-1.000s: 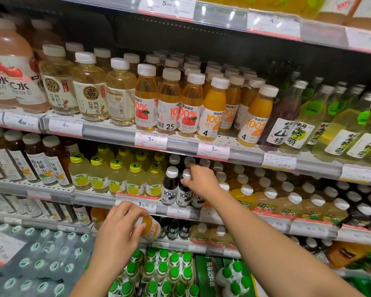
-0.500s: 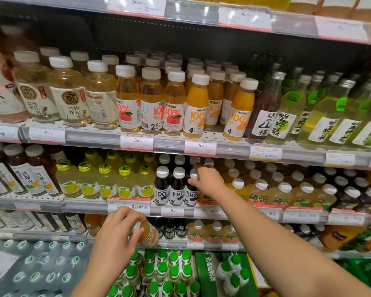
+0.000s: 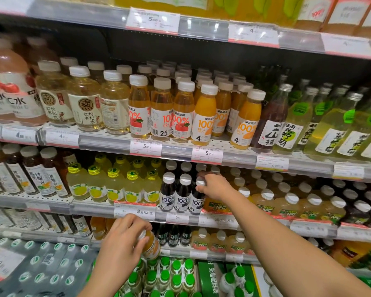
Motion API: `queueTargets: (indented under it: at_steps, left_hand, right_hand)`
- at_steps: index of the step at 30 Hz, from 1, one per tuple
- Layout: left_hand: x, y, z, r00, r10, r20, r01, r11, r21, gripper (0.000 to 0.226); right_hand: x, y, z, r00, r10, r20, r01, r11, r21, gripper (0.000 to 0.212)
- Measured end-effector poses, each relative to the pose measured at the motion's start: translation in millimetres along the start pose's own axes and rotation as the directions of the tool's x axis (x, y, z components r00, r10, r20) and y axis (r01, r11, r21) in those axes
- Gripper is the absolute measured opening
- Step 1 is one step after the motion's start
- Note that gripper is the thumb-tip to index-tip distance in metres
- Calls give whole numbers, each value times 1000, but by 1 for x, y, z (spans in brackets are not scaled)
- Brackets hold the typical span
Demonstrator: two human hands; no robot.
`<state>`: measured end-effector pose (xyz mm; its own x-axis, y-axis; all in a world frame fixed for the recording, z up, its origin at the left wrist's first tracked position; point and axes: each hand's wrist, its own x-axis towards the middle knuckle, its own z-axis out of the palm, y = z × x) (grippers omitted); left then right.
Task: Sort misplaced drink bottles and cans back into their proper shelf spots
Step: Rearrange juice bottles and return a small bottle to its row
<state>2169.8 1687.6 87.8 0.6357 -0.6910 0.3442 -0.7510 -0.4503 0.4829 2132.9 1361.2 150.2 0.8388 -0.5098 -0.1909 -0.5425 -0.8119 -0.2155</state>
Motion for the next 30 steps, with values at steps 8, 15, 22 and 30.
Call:
queueTargets:
  at_steps: [8, 15, 22, 30]
  left_hand:
    - [-5, -5, 0, 1000, -12, 6, 12, 1000, 10, 44]
    - [-16, -9, 1, 998, -57, 20, 57, 998, -3, 43]
    - [-28, -18, -2, 994, -111, 2, 111, 994, 0, 38]
    - [-32, -11, 1, 992, -125, 15, 125, 992, 7, 36]
  right_hand:
    - [2, -42, -16, 977, -114, -180, 100, 991, -86, 36]
    - [27, -81, -1, 955, -293, -34, 292, 956, -40, 42]
    - [42, -80, 16, 971, -240, 2, 239, 964, -121, 48]
    - [45, -87, 19, 970, -241, -31, 228, 949, -217, 37]
